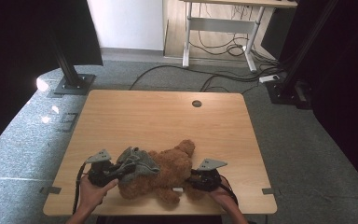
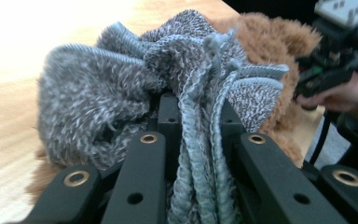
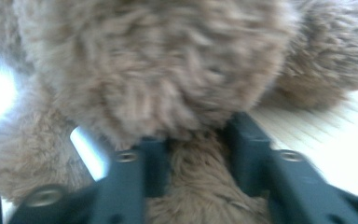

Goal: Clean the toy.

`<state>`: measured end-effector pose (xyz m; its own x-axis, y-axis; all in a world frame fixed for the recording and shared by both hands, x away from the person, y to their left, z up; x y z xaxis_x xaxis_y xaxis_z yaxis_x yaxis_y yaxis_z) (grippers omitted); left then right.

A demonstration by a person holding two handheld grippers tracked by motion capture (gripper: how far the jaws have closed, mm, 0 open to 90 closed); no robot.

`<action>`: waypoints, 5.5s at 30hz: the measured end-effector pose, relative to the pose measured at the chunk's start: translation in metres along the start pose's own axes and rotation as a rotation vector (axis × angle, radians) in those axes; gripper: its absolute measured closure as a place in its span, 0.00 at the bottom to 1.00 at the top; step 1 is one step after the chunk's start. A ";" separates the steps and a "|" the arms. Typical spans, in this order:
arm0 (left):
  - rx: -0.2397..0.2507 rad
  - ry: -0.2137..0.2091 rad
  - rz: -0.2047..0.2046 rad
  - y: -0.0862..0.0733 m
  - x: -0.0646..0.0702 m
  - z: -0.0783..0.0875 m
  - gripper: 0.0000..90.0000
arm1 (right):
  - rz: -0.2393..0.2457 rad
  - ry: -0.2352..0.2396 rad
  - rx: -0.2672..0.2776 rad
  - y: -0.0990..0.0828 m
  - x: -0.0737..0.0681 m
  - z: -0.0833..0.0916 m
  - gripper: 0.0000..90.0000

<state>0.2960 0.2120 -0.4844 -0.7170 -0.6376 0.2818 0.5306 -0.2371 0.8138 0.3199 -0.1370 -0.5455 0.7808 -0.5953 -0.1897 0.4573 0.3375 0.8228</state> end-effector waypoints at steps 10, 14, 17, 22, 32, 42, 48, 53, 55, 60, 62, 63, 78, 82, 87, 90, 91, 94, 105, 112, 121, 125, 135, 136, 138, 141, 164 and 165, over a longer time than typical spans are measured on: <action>-0.017 -0.007 -0.038 -0.001 0.006 -0.009 0.87 | -0.065 0.015 0.099 0.016 0.012 0.041 0.32; -0.019 -0.007 -0.045 -0.001 0.007 -0.011 0.87 | -0.110 0.049 0.108 0.027 0.015 0.042 0.22; -0.017 -0.006 -0.044 -0.002 0.008 -0.011 0.87 | -0.115 0.088 0.065 0.038 0.012 0.024 0.16; -0.015 -0.019 -0.035 -0.003 0.006 -0.011 0.87 | -0.123 0.143 -0.022 0.051 0.005 -0.006 0.15; 0.032 -0.018 -0.018 0.000 0.003 -0.012 0.86 | -0.123 0.106 -0.014 0.049 0.000 -0.019 0.63; 0.058 0.065 -0.032 0.045 -0.025 -0.038 0.85 | -0.094 -0.074 0.142 0.069 0.023 -0.025 0.69; 0.062 0.036 0.017 0.053 -0.039 -0.049 0.85 | 0.012 -0.143 0.205 0.082 0.033 -0.025 0.67; 0.064 -0.015 0.029 0.036 -0.030 -0.040 0.85 | 0.056 -0.100 0.216 0.065 0.024 -0.021 0.65; 0.063 -0.044 0.030 0.024 -0.022 -0.035 0.85 | 0.061 -0.072 0.193 0.052 0.018 -0.019 0.63; 0.057 -0.068 0.015 0.008 -0.007 -0.028 0.85 | 0.028 -0.027 0.164 0.033 0.009 -0.011 0.63; 0.057 -0.076 0.015 0.006 -0.003 -0.025 0.85 | 0.030 -0.019 0.150 0.028 0.005 -0.008 0.63; 0.060 -0.084 0.019 0.007 -0.002 -0.024 0.85 | 0.026 -0.016 0.149 0.024 0.003 -0.006 0.64; -0.023 -0.143 -0.002 0.096 0.032 -0.103 0.82 | 0.071 -0.042 0.172 0.015 -0.006 -0.005 0.65; -0.096 -0.117 -0.005 0.085 0.028 -0.116 0.83 | 0.080 -0.049 0.162 0.013 -0.004 -0.005 0.65; -0.069 -0.086 0.006 0.068 0.016 -0.091 0.85 | 0.097 -0.056 0.158 0.010 -0.007 -0.004 0.65; -0.041 -0.069 0.021 0.058 0.005 -0.072 0.85 | 0.102 -0.057 0.164 0.009 -0.008 -0.003 0.65; -0.025 -0.072 0.033 0.054 0.001 -0.066 0.85 | 0.102 -0.056 0.165 0.009 -0.008 -0.003 0.65; 0.008 -0.084 0.068 0.044 -0.008 -0.052 0.86 | 0.104 -0.054 0.167 0.009 -0.009 -0.003 0.64; 0.046 -0.047 0.112 0.023 -0.028 -0.017 0.86 | 0.097 -0.047 0.172 0.008 -0.009 -0.003 0.64; 0.086 -0.090 0.192 0.020 -0.046 -0.001 0.85 | 0.116 -0.057 0.174 0.008 -0.009 -0.003 0.64; 0.118 -0.188 0.127 0.083 -0.015 -0.038 0.85 | 0.114 -0.058 0.178 0.008 -0.008 -0.003 0.64; 0.048 -0.219 0.083 0.106 0.008 -0.081 0.85 | 0.110 -0.054 0.179 0.009 -0.007 -0.003 0.64; -0.144 -0.168 0.068 0.111 0.030 -0.160 0.84 | 0.121 -0.070 0.181 0.009 -0.008 -0.004 0.64; -0.148 -0.163 0.066 0.110 0.029 -0.160 0.85 | 0.121 -0.071 0.178 0.009 -0.007 -0.004 0.64; -0.159 -0.155 0.065 0.108 0.027 -0.155 0.85 | 0.126 -0.075 0.176 0.008 -0.008 -0.004 0.64; -0.165 -0.099 0.031 0.106 0.023 -0.145 0.85 | 0.135 -0.089 0.175 0.008 -0.009 -0.005 0.64; 0.030 -0.126 0.112 0.047 -0.024 -0.019 0.85 | 0.129 -0.133 0.180 0.008 -0.011 -0.006 0.66; 0.032 -0.152 0.118 0.044 -0.020 -0.016 0.85 | 0.123 -0.139 0.181 0.008 -0.010 -0.006 0.66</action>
<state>0.3412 0.2025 -0.4623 -0.7119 -0.5408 0.4480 0.6025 -0.1424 0.7853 0.3181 -0.1234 -0.5402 0.7543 -0.6563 -0.0174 0.2693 0.2852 0.9198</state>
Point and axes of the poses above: each handheld gripper's, and its own axes: z roughly backward along the jaws, y roughly out of its top, x roughly to its right, the point moved 2 cm from there along -z, roughly forward along the jaws, and after that the axes turned 3 degrees about -z, right-handed, at the moved point
